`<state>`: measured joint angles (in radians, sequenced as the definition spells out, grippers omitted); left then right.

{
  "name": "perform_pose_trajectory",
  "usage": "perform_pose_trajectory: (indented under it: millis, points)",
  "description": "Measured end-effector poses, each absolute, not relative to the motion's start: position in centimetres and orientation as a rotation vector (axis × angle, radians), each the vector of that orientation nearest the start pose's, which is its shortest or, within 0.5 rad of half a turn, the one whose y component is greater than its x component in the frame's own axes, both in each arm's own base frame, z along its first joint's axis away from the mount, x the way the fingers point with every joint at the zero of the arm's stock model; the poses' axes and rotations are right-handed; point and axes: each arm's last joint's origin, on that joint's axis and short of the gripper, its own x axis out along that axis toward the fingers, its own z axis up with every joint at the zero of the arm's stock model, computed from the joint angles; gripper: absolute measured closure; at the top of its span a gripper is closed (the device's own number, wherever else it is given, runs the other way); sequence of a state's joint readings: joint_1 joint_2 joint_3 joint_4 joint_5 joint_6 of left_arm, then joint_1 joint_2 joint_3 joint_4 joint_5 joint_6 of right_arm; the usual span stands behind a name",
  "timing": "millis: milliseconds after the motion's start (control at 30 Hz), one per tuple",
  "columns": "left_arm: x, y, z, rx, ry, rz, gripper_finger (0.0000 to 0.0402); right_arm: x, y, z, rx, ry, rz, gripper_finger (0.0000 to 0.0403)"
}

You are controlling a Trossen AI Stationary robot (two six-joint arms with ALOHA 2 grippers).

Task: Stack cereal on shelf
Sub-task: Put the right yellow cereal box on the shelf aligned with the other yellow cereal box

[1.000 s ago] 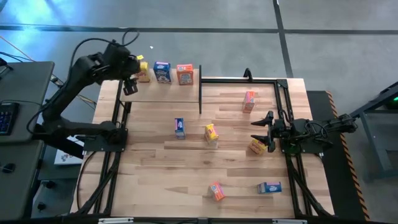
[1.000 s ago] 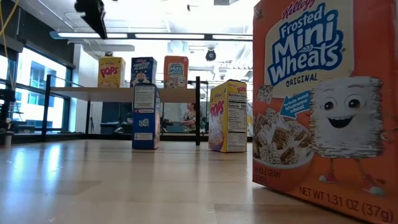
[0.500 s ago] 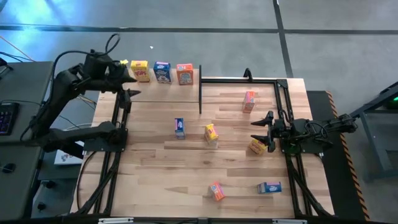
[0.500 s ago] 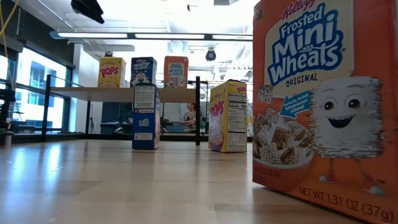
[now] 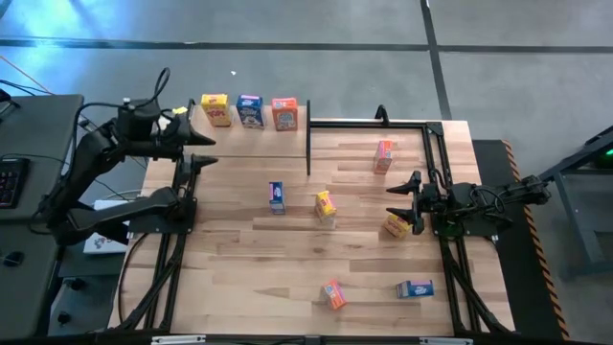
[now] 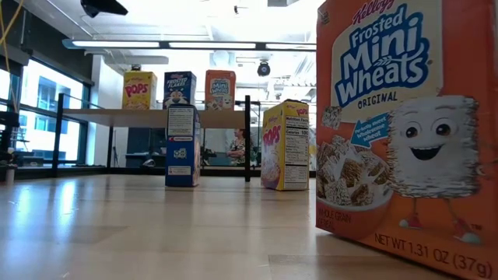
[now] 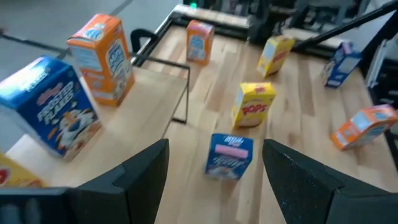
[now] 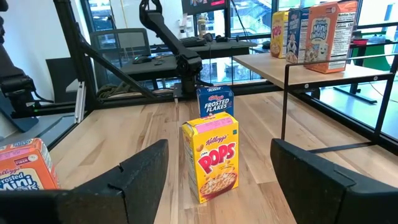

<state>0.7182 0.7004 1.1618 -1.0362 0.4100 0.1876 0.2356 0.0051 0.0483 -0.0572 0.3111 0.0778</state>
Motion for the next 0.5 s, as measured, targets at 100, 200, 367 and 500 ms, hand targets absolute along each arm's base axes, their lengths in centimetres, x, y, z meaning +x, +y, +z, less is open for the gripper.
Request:
perform_pose_trajectory:
  millis: [100, 200, 367, 500]
  points:
    - [7.5, 4.7, 37.9, -0.115, 0.497, 0.232, 0.0151, 9.3, 1.3, 17.4, 0.074, 0.01, -0.076, 0.0129]
    - [7.6, 4.6, 37.3, -0.117, 0.467, 0.224, 0.0151, 9.3, 1.3, 17.4, 0.074, 0.011, -0.076, 0.0129]
    - [8.0, 4.7, 36.1, -0.129, 0.454, 0.203, 0.0151, 9.3, 1.3, 17.4, 0.074, 0.01, -0.076, 0.0129]
    - [8.7, 4.8, 35.1, -0.141, 0.451, 0.181, 0.0151, 9.3, 1.3, 17.4, 0.074, 0.01, -0.076, 0.0129]
